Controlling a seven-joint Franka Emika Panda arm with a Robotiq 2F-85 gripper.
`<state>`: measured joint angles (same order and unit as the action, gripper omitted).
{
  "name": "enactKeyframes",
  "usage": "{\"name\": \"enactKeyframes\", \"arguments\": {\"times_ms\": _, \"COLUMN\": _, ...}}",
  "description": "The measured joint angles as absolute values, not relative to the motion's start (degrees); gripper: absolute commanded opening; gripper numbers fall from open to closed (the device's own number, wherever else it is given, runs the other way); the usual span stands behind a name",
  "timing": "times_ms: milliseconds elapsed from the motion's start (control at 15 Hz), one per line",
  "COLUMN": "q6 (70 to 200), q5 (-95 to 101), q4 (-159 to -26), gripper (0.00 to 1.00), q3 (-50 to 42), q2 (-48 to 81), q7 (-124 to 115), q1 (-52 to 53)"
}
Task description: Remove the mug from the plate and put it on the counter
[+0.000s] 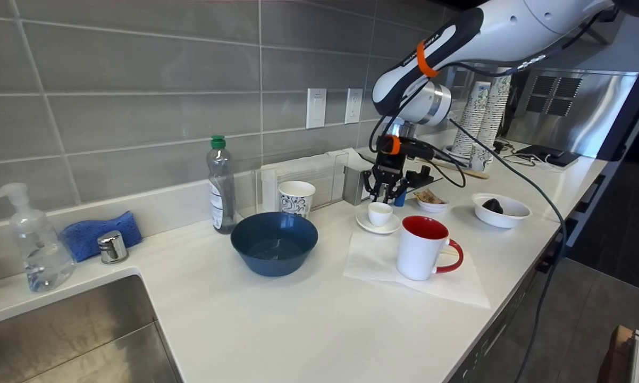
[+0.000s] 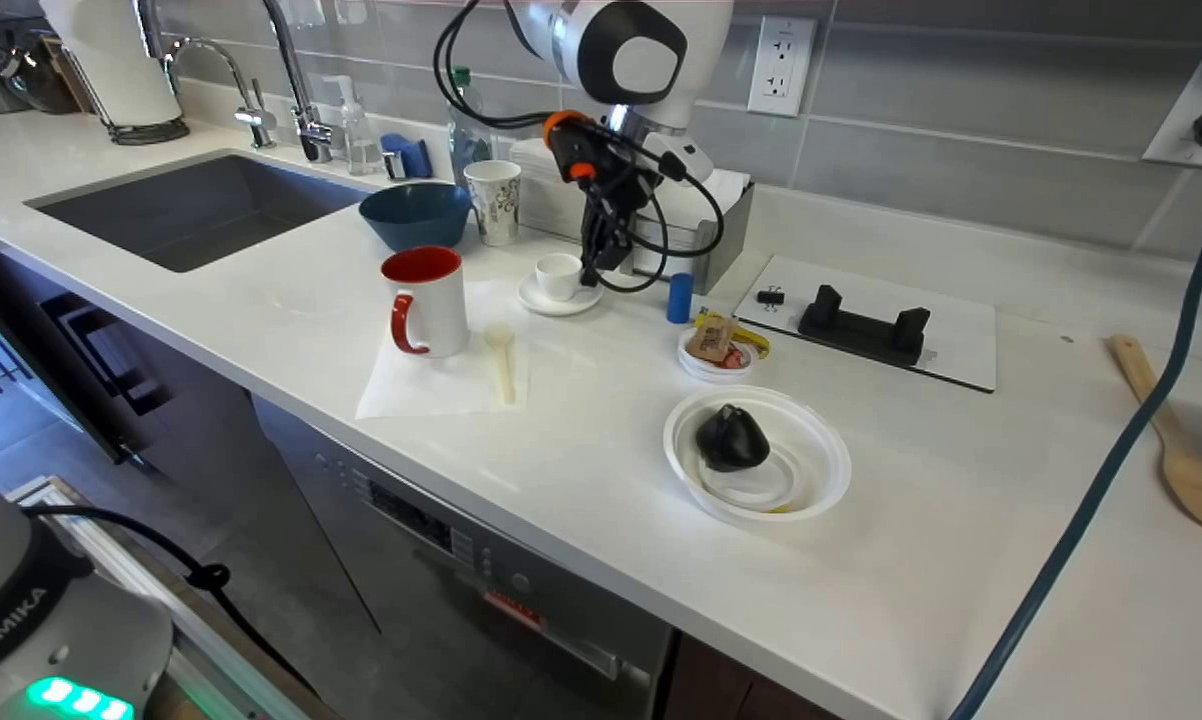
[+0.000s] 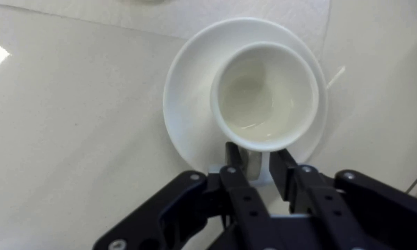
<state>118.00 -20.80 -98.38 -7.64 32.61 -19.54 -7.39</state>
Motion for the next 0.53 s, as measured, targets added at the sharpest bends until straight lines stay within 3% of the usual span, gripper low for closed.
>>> {"name": "enactKeyframes", "arguments": {"times_ms": 67, "q6": 118.0, "q5": -20.8, "q4": -98.4, "gripper": 0.16, "q3": -7.6, "q2": 32.7, "q7": -19.7, "q1": -7.4}}
{"name": "enactKeyframes", "arguments": {"times_ms": 200, "q6": 118.0, "q5": -20.8, "q4": -98.4, "gripper": 0.12, "q3": -7.6, "q2": 32.7, "q7": -19.9, "q1": -7.4}}
{"name": "enactKeyframes", "arguments": {"times_ms": 267, "q6": 118.0, "q5": -20.8, "q4": -98.4, "gripper": 0.02, "q3": -7.6, "q2": 32.7, "q7": -20.0, "q1": -7.4}}
{"name": "enactKeyframes", "arguments": {"times_ms": 533, "q6": 118.0, "q5": -20.7, "q4": -98.3, "gripper": 0.03, "q3": -7.6, "q2": 32.7, "q7": -20.3, "q1": -7.4}}
